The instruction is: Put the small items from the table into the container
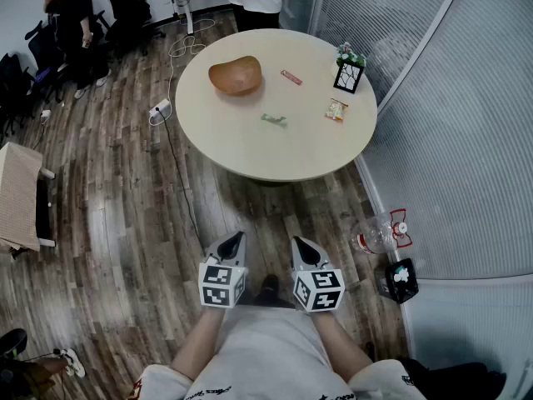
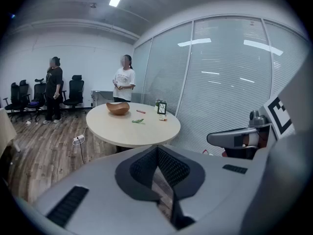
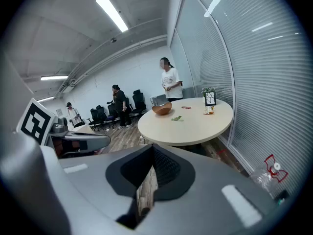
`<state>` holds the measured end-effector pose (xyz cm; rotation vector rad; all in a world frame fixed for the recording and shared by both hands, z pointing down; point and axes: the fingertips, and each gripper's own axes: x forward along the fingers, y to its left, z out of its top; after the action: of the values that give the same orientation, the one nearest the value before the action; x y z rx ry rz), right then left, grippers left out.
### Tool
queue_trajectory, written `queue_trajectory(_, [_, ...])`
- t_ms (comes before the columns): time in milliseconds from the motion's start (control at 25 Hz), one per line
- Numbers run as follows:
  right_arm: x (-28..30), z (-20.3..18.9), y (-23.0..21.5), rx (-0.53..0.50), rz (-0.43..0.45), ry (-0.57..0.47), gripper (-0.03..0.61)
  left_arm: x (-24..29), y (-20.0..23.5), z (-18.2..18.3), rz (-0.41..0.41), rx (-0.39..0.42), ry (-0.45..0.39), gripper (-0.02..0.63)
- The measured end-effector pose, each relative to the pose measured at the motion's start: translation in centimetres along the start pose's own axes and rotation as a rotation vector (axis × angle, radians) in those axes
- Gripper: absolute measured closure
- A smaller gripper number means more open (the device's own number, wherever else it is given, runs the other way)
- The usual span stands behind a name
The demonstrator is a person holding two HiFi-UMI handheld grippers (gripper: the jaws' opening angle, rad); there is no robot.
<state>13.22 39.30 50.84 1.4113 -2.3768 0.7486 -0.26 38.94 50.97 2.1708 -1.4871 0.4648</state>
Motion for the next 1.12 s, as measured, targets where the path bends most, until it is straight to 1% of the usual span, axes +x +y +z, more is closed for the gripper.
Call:
queue_trajectory(400, [0.0,0.1,-0.3,-0.002,-0.001,-0.001,0.580,0.3,-0.3,0.1,-0.004,0.001,-0.001,0.609])
queue_trajectory(640, [-0.2,0.9,-0.7,0.035,0.018,-0.041,0.578,0.6,-0.5,0.4,-0.001,0.006,0.004,0.609])
queue_trajectory(880, [0.3,1.4,-1.9,0.039,0.008,-0.043,0.578,1.9,-0.3,1.5,-0.004,0.010,0.009,0.609])
queue_trajectory(1120, [3.3,2.2,-2.9,0.035,0.000,-0.019,0.578,5.1,1.4,2.8,-0.017,-0.005,0.017,0.609])
